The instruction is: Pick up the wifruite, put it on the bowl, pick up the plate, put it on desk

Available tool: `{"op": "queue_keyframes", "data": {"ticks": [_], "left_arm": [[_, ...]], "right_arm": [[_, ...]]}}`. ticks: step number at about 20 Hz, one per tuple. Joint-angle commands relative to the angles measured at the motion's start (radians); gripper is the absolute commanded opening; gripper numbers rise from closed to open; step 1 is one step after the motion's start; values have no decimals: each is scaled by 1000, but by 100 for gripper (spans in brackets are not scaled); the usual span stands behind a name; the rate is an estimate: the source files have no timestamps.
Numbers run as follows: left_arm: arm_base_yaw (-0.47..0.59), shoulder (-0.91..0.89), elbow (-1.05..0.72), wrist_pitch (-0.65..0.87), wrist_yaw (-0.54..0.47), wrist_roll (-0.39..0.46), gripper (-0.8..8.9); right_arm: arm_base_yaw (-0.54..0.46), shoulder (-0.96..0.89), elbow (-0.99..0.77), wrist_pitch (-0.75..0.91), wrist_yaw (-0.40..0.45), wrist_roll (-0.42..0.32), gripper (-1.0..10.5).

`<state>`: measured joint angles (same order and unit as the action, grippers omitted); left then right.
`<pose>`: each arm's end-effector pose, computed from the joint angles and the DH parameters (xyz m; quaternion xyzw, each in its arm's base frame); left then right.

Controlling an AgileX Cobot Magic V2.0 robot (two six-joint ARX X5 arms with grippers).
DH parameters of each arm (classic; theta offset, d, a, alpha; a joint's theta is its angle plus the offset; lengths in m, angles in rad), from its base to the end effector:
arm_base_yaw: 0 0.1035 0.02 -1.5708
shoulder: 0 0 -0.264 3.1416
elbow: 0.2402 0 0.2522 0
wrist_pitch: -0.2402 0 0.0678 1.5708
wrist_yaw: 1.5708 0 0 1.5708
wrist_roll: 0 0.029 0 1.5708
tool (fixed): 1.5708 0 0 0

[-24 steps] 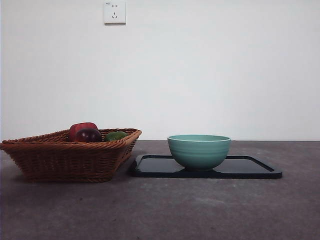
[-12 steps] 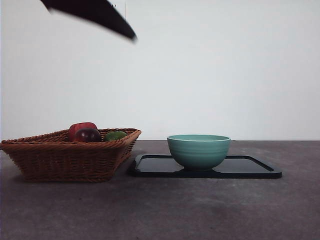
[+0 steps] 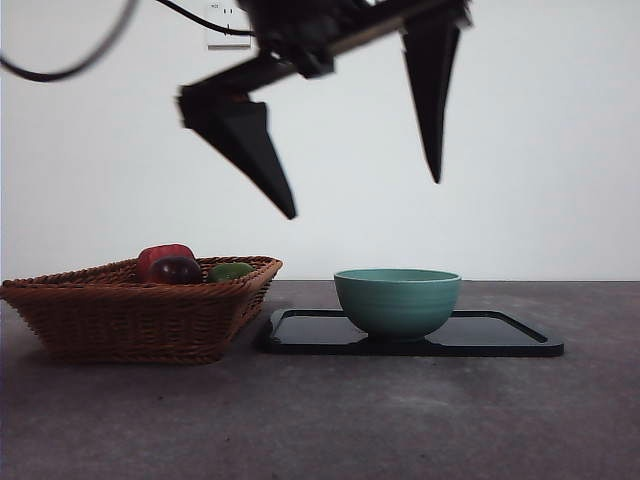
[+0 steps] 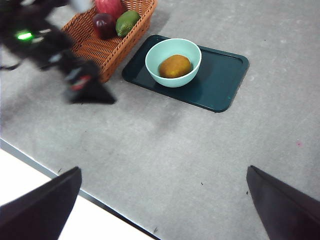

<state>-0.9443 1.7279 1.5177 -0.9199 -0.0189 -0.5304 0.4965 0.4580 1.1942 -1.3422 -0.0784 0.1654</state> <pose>0.2084 -0.2870 0.2843 0.0413 0.5568 -0.2394 0.7943 0.0024 0.0039 0.3741 0.0139 0.3132 0.2456 0.9173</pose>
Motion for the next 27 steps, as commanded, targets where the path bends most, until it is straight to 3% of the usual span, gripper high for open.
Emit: {"op": "queue_keyframes", "data": {"ticks": [1, 7, 12, 19, 27], "left_arm": [[15, 102, 138, -41, 3, 31, 563], [92, 374, 547, -223, 11, 144, 563], [130, 536, 776, -259, 11, 229, 563], [157, 623, 789, -149, 11, 379, 561], [175, 681, 789, -122, 10, 377, 558]], "right_arm": [[6, 4, 10, -74, 0, 6, 600], [6, 4, 10, -74, 0, 6, 600], [6, 4, 10, -74, 0, 6, 600], [6, 4, 10, -74, 0, 7, 600], [6, 4, 10, -74, 0, 11, 600]]}}
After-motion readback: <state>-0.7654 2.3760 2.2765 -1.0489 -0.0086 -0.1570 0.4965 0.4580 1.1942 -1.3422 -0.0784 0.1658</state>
